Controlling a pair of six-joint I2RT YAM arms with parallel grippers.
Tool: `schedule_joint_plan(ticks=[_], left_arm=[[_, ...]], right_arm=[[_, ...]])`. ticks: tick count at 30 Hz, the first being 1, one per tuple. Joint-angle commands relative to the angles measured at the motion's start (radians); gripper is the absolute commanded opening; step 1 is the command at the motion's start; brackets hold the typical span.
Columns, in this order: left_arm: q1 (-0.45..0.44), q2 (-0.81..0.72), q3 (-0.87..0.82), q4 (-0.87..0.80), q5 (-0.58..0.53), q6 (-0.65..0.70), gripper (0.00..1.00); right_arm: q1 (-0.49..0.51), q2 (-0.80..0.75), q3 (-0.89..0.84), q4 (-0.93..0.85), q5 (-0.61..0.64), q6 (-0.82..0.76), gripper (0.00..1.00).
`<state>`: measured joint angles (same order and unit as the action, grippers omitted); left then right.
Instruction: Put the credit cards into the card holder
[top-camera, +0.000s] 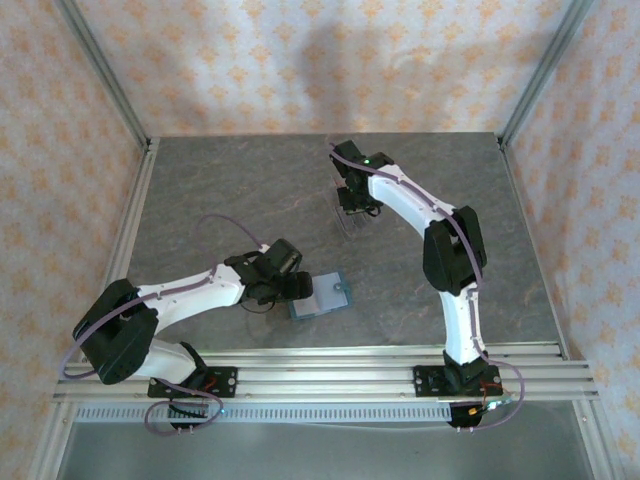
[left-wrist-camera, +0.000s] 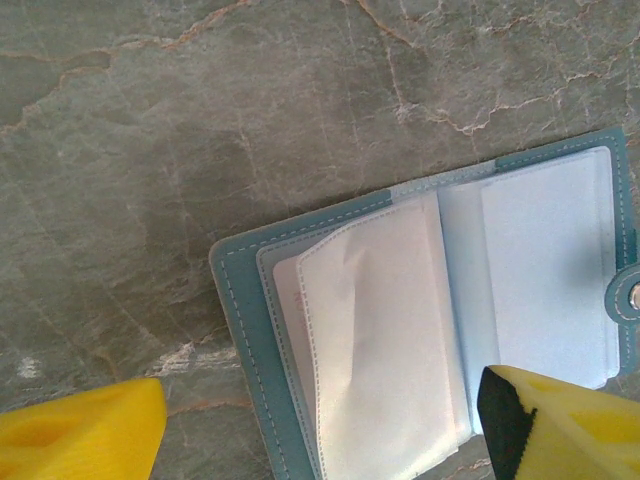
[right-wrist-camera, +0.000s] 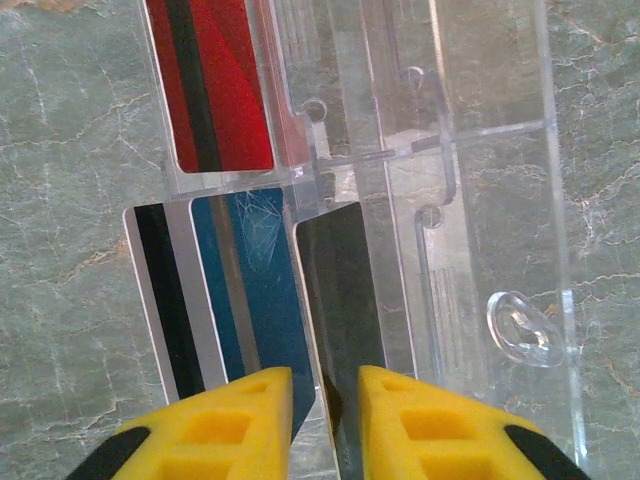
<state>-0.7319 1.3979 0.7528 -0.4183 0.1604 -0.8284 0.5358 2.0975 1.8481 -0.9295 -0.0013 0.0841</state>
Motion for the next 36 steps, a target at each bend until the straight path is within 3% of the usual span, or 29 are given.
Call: schedule_joint_plan(ticks=[1, 10, 22, 25, 36], left_arm=[[-0.006, -0.016, 0.006, 0.007, -0.019, -0.001, 0.83], [-0.006, -0.018, 0.01, -0.011, -0.033, 0.001, 0.83], [-0.006, 0.021, 0.037, -0.036, -0.051, 0.015, 0.82], [-0.006, 0.029, 0.046, -0.056, -0.067, 0.026, 0.8], [-0.006, 0.101, 0.064, -0.084, -0.093, 0.051, 0.66]], right_arm=[[-0.005, 0.023, 0.045, -0.042, 0.044, -0.018, 0.2], [-0.004, 0.009, 0.077, -0.069, 0.096, -0.038, 0.01], [0.035, -0.103, 0.147, -0.106, 0.193, -0.066, 0.0], [0.075, -0.203, 0.051, -0.036, 0.172, -0.058, 0.0], [0.102, -0.576, -0.435, 0.319, -0.15, 0.097, 0.0]])
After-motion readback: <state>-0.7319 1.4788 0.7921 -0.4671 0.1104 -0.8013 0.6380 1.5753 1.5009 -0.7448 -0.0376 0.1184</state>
